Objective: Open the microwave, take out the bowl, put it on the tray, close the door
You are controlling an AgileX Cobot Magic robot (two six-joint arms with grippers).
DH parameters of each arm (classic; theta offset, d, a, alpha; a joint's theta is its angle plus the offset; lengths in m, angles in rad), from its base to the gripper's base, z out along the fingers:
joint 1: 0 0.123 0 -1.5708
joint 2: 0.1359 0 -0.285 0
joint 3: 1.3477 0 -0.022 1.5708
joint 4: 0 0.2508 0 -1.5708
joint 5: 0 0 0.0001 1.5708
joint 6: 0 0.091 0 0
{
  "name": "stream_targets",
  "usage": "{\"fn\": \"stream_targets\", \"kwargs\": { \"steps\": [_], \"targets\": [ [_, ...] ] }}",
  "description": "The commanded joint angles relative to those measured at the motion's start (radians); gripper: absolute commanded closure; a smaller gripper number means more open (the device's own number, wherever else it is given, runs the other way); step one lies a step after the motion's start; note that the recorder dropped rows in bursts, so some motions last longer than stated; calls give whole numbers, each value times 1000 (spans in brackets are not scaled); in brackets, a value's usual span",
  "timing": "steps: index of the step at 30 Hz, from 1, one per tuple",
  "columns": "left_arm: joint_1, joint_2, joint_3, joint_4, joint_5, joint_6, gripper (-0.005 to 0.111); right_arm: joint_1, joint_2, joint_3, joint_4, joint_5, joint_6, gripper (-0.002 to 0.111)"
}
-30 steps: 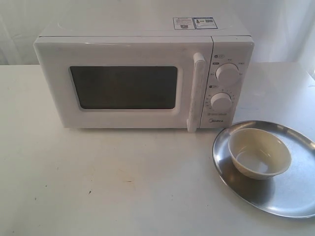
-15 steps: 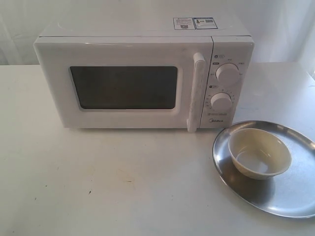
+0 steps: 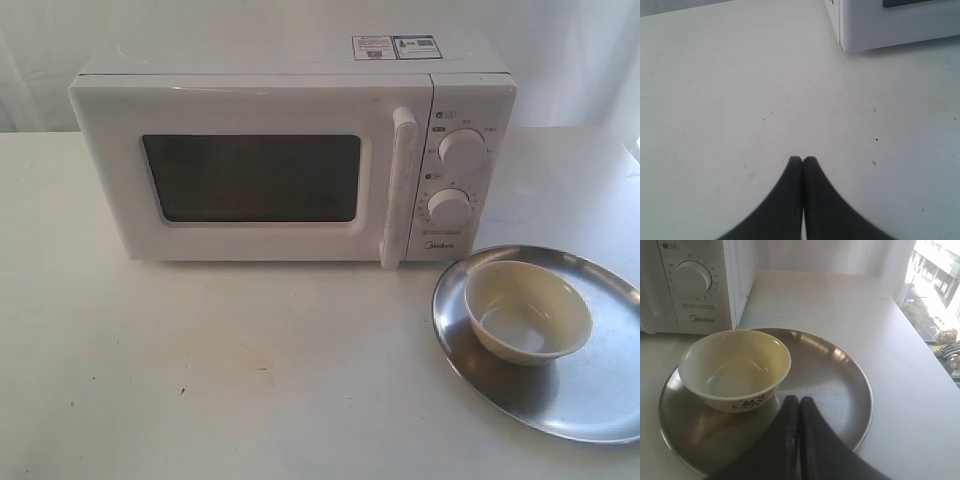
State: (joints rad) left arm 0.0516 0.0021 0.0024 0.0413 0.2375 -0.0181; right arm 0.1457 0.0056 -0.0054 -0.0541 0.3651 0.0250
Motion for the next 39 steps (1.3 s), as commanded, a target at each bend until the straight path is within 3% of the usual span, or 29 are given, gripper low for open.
{"fn": "stream_targets", "kwargs": {
  "steps": [1, 5, 39],
  "targets": [
    [-6, -2, -2, -10, -1, -3, 107, -7, -6, 5, 2, -21, -4, 108],
    [-6, -2, -2, -10, -1, -3, 107, -7, -6, 5, 0, -21, -72, 108],
    [-6, -2, -2, -10, -1, -3, 107, -7, -6, 5, 10, -22, -67, 108]
  ]
}}
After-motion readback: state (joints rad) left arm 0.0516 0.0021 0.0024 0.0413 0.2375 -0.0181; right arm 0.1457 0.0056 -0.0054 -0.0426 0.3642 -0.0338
